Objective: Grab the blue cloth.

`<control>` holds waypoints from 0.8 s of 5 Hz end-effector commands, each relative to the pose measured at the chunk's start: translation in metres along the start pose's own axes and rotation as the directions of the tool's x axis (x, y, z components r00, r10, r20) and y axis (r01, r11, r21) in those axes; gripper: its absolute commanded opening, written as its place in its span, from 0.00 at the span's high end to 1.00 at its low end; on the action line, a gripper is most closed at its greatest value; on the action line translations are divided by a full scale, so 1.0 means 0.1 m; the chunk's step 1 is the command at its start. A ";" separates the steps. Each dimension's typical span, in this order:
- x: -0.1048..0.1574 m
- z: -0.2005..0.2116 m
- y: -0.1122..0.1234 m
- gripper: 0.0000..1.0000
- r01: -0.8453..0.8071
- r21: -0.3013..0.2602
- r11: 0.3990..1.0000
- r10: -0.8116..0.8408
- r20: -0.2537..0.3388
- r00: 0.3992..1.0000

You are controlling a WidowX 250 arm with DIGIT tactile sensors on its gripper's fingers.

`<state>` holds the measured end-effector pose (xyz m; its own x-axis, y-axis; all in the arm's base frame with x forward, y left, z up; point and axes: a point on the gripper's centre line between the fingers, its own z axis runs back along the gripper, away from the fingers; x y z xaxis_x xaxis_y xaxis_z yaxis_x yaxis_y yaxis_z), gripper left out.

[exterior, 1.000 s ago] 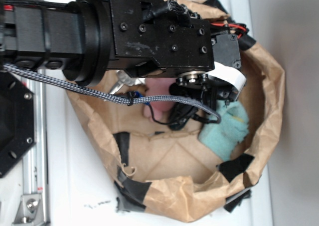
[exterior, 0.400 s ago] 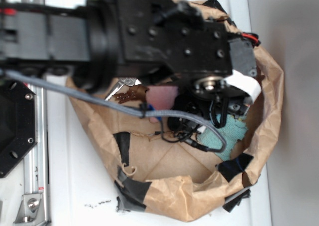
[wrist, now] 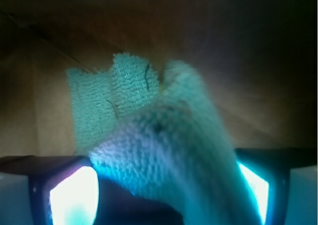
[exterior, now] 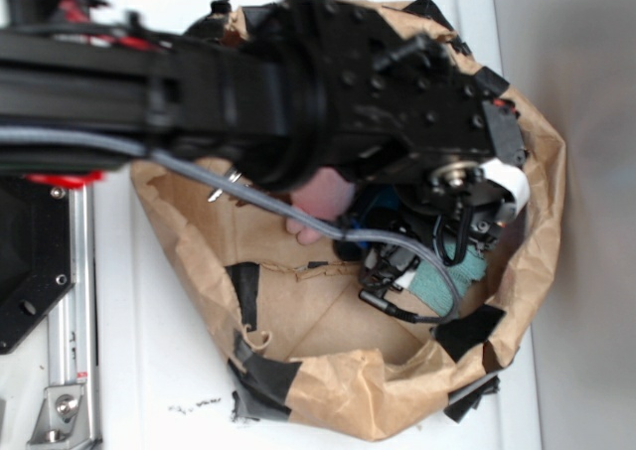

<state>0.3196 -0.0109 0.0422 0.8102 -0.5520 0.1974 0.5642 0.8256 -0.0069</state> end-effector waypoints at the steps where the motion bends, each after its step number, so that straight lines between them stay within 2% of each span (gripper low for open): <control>1: 0.20 0.09 -0.04 1.00 0.017 0.029 0.999 -0.018 0.065 0.998; 2: 0.18 0.21 -0.02 1.00 0.012 0.050 0.999 -0.016 0.064 0.998; 4: 0.09 0.61 0.07 1.00 -0.055 0.134 0.989 0.051 0.033 0.998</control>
<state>0.3118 0.0045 0.0720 0.8410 -0.5179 0.1564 0.5135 0.8552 0.0706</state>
